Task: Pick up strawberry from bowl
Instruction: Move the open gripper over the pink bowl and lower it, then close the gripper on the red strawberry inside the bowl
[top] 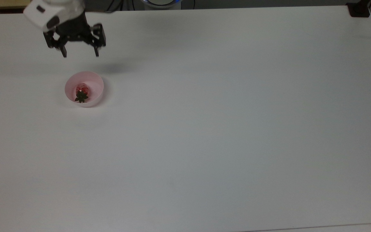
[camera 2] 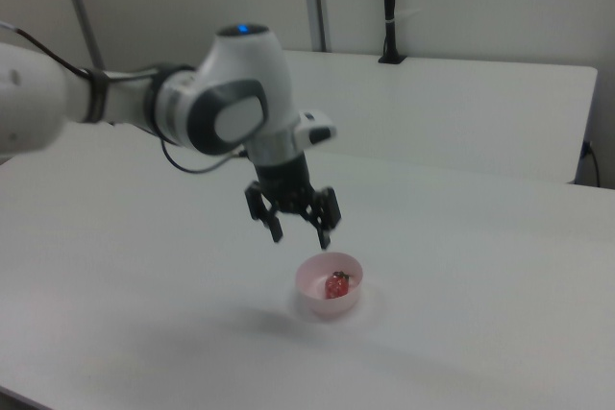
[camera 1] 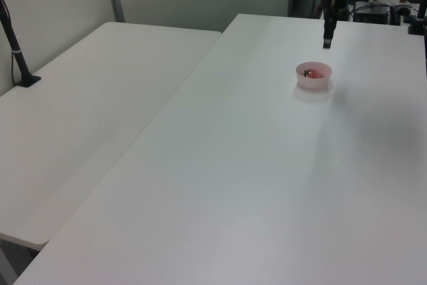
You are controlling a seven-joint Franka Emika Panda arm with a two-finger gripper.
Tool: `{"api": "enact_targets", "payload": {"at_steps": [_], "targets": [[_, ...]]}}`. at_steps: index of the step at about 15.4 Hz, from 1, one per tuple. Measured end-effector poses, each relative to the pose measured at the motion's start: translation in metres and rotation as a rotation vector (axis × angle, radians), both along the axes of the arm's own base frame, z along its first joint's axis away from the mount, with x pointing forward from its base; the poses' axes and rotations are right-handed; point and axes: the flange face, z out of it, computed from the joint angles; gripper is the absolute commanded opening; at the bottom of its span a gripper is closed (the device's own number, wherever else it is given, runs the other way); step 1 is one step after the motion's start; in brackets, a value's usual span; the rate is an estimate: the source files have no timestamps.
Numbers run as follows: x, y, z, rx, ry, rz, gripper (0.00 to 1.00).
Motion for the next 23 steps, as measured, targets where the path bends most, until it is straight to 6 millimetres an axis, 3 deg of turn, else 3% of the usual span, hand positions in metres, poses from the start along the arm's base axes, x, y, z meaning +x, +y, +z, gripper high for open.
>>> {"api": "enact_targets", "payload": {"at_steps": [2, 4, 6, 10, 19, 23], "targets": [[0.008, -0.007, -0.035, 0.021, 0.013, -0.112, 0.7], [0.02, -0.013, -0.065, 0.045, -0.018, -0.235, 0.67], [0.029, -0.021, -0.083, 0.071, -0.044, -0.33, 0.67], [0.046, -0.029, -0.095, 0.083, -0.054, -0.395, 0.67], [0.048, -0.03, -0.117, 0.066, -0.02, -0.386, 0.62], [0.045, -0.029, -0.127, 0.054, 0.0, -0.374, 0.36]]}}
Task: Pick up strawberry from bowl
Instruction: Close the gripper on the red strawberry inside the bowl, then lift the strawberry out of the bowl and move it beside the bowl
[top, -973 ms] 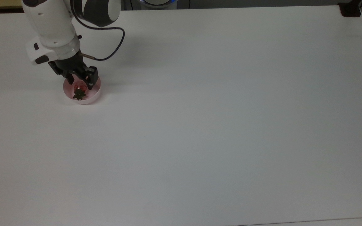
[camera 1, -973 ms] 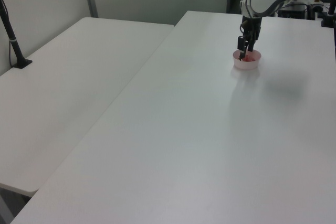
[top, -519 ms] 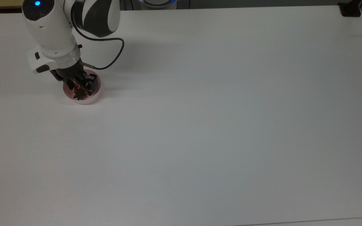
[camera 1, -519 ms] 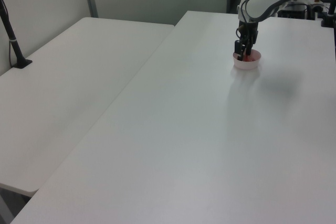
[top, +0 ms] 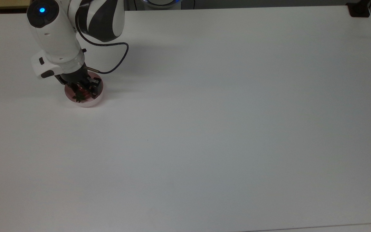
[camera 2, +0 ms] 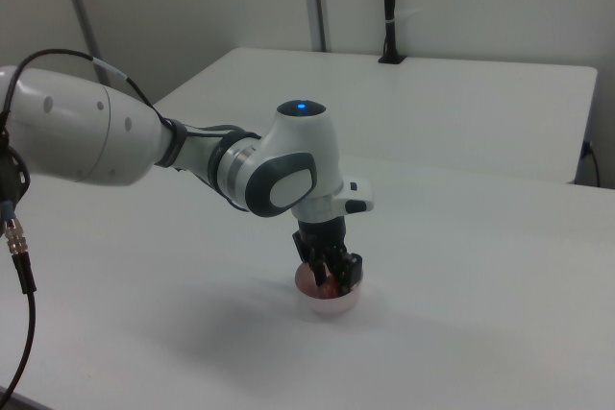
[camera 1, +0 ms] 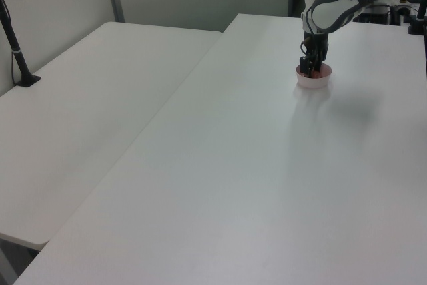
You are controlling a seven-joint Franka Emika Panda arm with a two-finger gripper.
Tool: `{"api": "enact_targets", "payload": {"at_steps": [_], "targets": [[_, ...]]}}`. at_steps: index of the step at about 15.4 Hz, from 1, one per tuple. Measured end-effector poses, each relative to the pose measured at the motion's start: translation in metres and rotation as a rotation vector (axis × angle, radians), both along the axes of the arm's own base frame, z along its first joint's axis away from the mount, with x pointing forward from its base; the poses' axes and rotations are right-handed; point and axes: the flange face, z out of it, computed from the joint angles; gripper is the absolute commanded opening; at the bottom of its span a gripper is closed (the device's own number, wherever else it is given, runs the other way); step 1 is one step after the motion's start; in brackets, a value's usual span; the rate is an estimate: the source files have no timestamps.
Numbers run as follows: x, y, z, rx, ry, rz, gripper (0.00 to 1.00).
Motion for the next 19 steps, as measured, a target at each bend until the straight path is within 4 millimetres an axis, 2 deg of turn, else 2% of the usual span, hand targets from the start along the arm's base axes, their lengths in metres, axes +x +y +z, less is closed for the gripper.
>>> {"api": "enact_targets", "payload": {"at_steps": [1, 3, 8, 10, 12, 14, 16, 17, 19], "targets": [[-0.001, 0.001, -0.002, -0.003, 0.005, 0.005, 0.3], [0.0, 0.001, -0.001, -0.005, 0.005, 0.007, 0.26], [0.002, 0.001, 0.004, -0.008, -0.005, 0.007, 0.26], [0.006, -0.001, 0.016, -0.014, -0.028, 0.007, 0.26], [0.012, -0.006, 0.039, -0.028, -0.07, 0.022, 0.27], [0.017, -0.018, 0.063, -0.049, -0.11, 0.074, 0.27], [0.02, -0.043, 0.082, -0.082, -0.136, 0.132, 0.27], [0.021, -0.052, 0.082, -0.095, -0.134, 0.163, 0.27], [0.029, -0.069, 0.069, -0.112, -0.116, 0.222, 0.27]]}}
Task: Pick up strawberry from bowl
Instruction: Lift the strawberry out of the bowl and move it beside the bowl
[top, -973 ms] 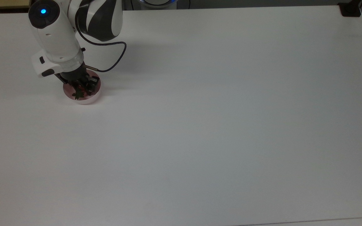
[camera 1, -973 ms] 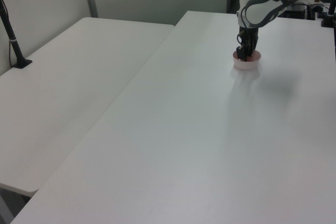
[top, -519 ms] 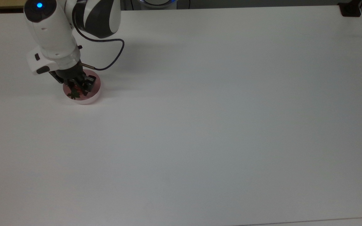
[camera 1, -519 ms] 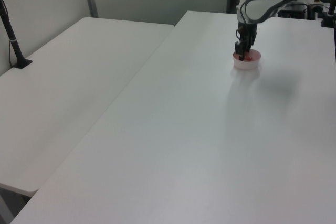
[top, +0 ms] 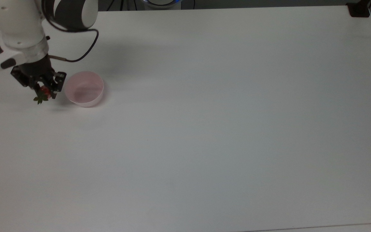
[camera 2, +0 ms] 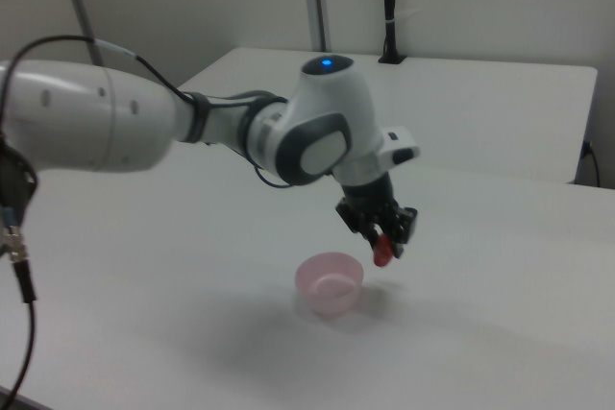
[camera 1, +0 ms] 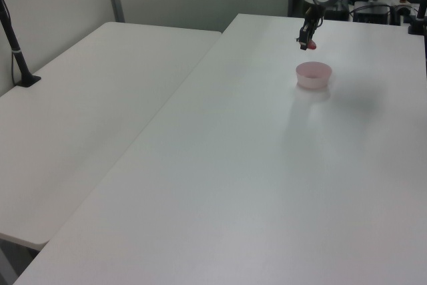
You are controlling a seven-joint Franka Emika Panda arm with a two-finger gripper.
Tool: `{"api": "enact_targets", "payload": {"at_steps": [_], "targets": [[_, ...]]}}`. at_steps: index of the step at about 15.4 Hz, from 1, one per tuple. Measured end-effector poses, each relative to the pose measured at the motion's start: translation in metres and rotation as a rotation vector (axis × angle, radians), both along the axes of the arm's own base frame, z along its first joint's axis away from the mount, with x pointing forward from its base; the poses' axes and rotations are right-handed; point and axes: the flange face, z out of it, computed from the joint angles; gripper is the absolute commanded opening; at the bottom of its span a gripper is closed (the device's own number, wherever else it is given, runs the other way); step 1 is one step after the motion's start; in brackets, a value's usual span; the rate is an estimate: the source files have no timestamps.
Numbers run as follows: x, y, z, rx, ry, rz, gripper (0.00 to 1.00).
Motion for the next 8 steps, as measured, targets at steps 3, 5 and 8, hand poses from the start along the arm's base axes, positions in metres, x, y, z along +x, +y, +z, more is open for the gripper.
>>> {"api": "enact_targets", "payload": {"at_steps": [3, 5, 8], "targets": [[0.009, -0.025, -0.036, -0.021, 0.049, 0.071, 0.33], [0.012, -0.037, -0.054, -0.035, 0.056, 0.1, 0.72], [0.014, -0.04, -0.06, -0.043, 0.052, 0.107, 0.97]]}}
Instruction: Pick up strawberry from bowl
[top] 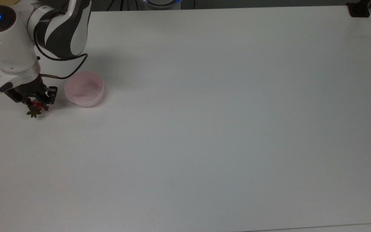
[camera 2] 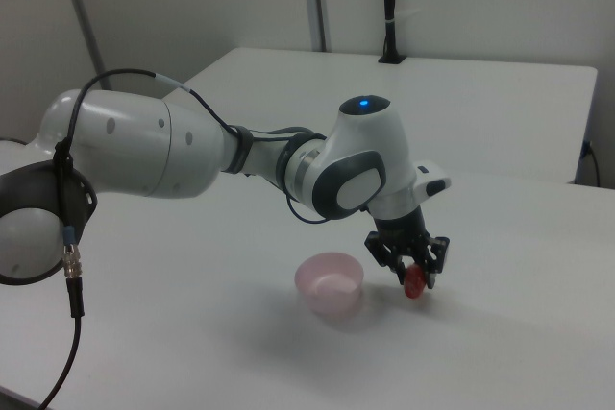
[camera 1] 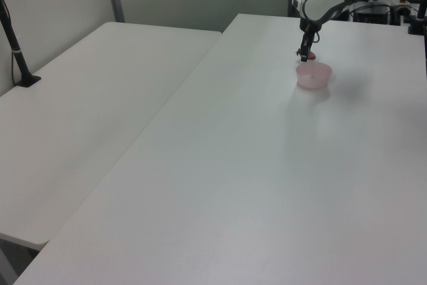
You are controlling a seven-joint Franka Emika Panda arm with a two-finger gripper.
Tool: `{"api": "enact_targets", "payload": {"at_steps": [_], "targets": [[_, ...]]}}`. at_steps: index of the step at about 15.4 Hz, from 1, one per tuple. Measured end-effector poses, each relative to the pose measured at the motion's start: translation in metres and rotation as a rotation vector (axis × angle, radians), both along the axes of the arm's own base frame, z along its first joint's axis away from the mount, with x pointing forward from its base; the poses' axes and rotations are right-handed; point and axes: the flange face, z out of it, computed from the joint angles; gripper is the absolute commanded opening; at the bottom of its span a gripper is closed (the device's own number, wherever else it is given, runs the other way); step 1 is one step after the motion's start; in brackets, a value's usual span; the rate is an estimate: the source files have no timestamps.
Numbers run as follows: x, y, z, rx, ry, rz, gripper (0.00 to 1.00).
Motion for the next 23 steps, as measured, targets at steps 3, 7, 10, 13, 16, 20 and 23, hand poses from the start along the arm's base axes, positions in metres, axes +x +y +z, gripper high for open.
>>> {"api": "enact_targets", "payload": {"at_steps": [3, 7, 10, 13, 16, 20, 23], "targets": [[0.004, -0.001, 0.009, -0.005, -0.019, -0.014, 1.0], [0.006, 0.005, 0.055, 0.001, -0.076, -0.092, 1.0], [-0.009, 0.033, 0.129, 0.064, -0.044, -0.169, 1.0], [-0.036, 0.09, 0.213, 0.132, -0.007, -0.225, 1.0], [-0.071, 0.149, 0.276, 0.176, 0.043, -0.235, 1.0], [-0.1, 0.2, 0.306, 0.204, 0.091, -0.297, 1.0], [-0.106, 0.234, 0.297, 0.208, 0.121, -0.258, 1.0]]}}
